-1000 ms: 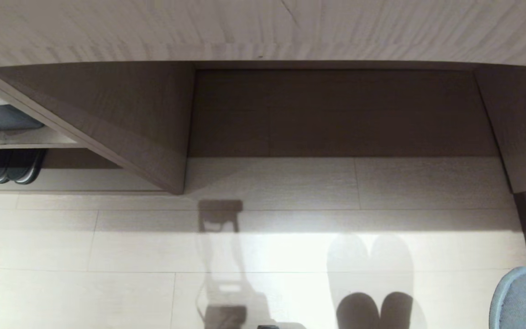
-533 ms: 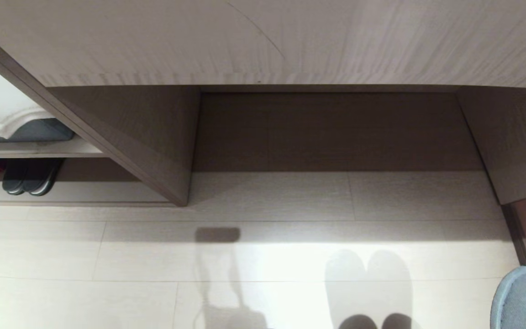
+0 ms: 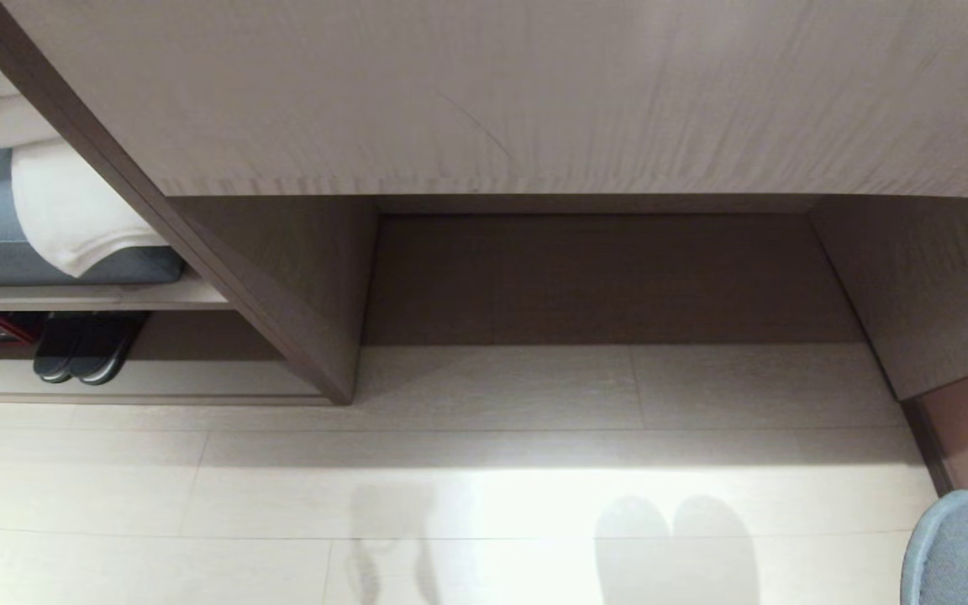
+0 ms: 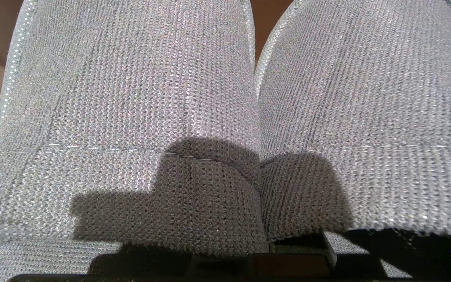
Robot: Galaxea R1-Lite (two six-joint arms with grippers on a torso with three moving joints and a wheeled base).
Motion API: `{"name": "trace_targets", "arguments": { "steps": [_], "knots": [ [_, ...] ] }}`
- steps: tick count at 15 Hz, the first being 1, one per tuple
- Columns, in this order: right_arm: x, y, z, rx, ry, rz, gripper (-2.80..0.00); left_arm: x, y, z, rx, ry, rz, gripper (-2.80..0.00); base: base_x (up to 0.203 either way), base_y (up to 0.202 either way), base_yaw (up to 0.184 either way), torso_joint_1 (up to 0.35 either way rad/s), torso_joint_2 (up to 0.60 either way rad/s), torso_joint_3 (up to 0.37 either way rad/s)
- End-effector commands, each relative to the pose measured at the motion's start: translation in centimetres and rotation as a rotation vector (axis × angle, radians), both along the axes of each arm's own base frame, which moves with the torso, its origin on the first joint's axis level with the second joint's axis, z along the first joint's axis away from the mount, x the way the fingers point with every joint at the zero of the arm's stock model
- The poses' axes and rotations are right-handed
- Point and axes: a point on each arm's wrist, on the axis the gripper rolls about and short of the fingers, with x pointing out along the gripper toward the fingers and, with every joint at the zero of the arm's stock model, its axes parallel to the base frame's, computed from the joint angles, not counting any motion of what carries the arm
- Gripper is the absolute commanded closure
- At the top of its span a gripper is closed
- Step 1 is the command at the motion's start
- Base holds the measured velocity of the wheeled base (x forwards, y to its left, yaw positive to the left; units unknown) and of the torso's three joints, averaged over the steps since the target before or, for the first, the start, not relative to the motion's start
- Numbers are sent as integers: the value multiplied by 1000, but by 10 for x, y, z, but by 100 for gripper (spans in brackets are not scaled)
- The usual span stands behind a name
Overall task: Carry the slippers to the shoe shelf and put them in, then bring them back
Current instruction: Place the slippers into the shoe cabinet
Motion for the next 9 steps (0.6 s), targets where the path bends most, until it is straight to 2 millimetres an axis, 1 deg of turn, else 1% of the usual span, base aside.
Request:
{"name": "trace_targets", "arguments": {
  "steps": [1,9],
  "knots": [
    [0,0,0,-1,1,2,0,0,0,0,-1,0,0,0,0,0,0,2,2,207],
    [0,0,0,-4,1,2,0,0,0,0,-1,0,0,0,0,0,0,2,1,202]
  ]
}}
